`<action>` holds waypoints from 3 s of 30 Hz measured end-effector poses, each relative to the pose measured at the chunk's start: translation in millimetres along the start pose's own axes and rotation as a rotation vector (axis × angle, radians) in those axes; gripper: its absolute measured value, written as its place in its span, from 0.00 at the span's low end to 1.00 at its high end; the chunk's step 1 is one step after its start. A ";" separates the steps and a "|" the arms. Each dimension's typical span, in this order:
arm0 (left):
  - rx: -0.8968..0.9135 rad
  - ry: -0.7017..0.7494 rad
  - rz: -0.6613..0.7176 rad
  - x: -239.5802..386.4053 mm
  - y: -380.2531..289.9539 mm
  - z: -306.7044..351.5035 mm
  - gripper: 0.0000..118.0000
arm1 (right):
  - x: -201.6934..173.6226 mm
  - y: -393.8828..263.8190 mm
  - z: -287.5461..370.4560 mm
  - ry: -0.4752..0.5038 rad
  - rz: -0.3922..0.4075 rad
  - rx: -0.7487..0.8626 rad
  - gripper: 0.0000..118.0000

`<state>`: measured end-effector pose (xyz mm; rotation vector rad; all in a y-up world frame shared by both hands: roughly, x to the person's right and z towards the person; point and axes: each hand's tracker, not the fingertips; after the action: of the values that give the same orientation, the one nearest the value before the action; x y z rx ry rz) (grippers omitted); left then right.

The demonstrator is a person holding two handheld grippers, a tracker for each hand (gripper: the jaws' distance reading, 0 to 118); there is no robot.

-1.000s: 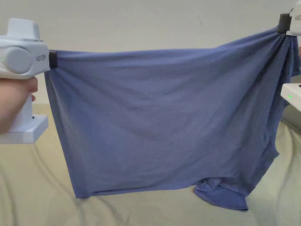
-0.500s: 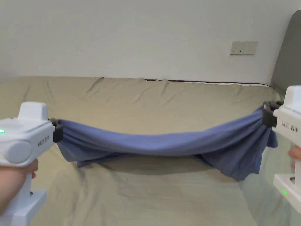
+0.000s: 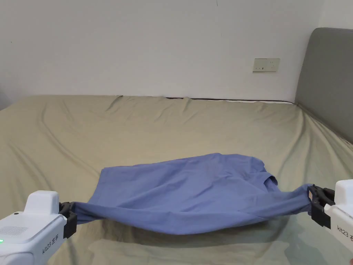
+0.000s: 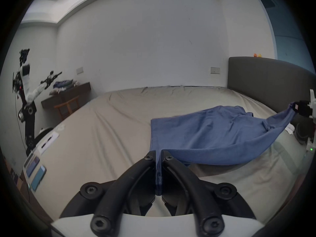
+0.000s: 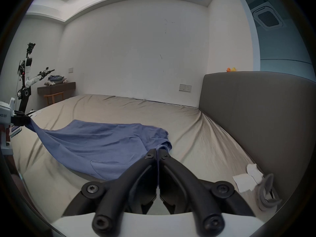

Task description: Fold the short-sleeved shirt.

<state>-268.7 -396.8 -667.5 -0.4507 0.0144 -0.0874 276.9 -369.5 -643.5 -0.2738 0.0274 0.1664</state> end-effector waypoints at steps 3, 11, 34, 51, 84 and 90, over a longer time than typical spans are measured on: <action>-0.029 -0.027 -0.006 -2.4 -30.3 30.3 0.02 | 0.2 -26.9 42.2 0.014 0.067 -0.037 0.01; -0.239 -0.084 -0.055 -1.9 -105.6 63.8 0.02 | 1.1 -106.8 88.0 0.088 0.050 -0.328 0.01; 0.225 0.022 -0.030 19.4 3.0 166.4 0.68 | -2.1 -22.4 135.0 -0.072 -0.153 -0.013 0.86; 0.116 -0.071 0.098 13.2 -33.6 140.1 0.00 | -38.1 -28.7 128.7 -0.067 -0.069 0.137 0.00; -0.380 -0.085 0.015 -1.9 -101.9 62.4 0.00 | -21.9 -41.3 115.2 0.084 -0.132 -0.128 0.00; -0.338 -0.080 0.001 3.7 -92.0 70.0 0.00 | 18.4 -100.9 99.7 0.115 -0.018 -0.393 0.91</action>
<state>-270.1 -449.1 -564.4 -0.7918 -0.0498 -0.0654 312.3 -435.2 -521.5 -0.6752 0.1064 0.1371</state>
